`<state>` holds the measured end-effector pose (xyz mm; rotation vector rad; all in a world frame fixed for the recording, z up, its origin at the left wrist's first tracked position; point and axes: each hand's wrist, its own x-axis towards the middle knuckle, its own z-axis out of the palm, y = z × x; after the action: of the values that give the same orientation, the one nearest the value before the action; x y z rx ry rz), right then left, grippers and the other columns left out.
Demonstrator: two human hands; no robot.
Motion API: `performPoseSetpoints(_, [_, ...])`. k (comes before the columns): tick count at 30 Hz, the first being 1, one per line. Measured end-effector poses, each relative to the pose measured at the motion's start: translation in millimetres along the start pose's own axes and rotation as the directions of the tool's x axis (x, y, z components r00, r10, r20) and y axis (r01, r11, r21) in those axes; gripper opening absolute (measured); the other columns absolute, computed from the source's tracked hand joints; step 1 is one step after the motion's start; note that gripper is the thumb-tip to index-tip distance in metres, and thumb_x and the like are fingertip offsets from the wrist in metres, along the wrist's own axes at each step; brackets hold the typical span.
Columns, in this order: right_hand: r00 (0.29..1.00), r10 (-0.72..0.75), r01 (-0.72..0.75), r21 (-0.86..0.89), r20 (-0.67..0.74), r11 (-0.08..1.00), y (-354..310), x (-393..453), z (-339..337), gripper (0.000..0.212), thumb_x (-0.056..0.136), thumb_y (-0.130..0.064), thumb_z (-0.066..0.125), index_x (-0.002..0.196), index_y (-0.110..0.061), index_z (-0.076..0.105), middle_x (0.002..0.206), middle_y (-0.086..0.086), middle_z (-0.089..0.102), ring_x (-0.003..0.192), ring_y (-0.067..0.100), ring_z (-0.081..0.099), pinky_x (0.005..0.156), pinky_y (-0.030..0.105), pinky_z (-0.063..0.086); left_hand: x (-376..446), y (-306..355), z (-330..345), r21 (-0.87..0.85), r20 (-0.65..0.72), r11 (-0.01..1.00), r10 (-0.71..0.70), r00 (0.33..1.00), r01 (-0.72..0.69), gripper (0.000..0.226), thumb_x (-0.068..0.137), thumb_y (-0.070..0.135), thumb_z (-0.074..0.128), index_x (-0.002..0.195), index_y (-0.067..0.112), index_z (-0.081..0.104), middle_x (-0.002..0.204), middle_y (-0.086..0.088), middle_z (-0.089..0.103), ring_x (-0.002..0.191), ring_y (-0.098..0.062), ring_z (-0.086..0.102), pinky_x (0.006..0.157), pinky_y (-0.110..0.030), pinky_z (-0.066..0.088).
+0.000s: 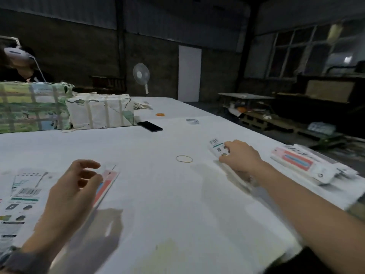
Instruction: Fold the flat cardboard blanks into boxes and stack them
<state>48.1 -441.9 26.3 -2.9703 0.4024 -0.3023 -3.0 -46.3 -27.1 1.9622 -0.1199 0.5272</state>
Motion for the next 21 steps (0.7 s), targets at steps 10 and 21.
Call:
performPoseSetpoints(10, [0.986,0.113,-0.140,-0.238,-0.124,0.961,70.4,8.2,24.1,0.039,0.099,-0.030,0.039,0.137,-0.027,0.049,0.140,0.001,0.042,0.127,0.027,0.037,0.097,0.043,0.033,2.5,-14.0,9.6,0.237,0.013,0.970,0.052,0.999,-0.053,0.020,0.076,0.044,0.052,0.093,0.043,0.063,0.083,0.025,0.067,0.075,0.001,0.061,0.061,-0.016,0.046])
performPoseSetpoints(21, [0.856,-0.511,0.497,0.398,-0.078,0.771,-179.6,-59.2,44.3,0.037,0.092,-0.041,0.052,0.128,-0.034,0.057,0.126,-0.009,0.059,0.115,0.016,0.053,0.088,0.034,0.041,-1.9,-15.0,5.1,0.782,0.235,0.613,-0.125,0.964,-0.111,0.055,0.095,0.058,0.047,0.145,0.036,0.037,0.141,0.001,0.054,0.118,-0.025,0.056,0.101,-0.040,0.045])
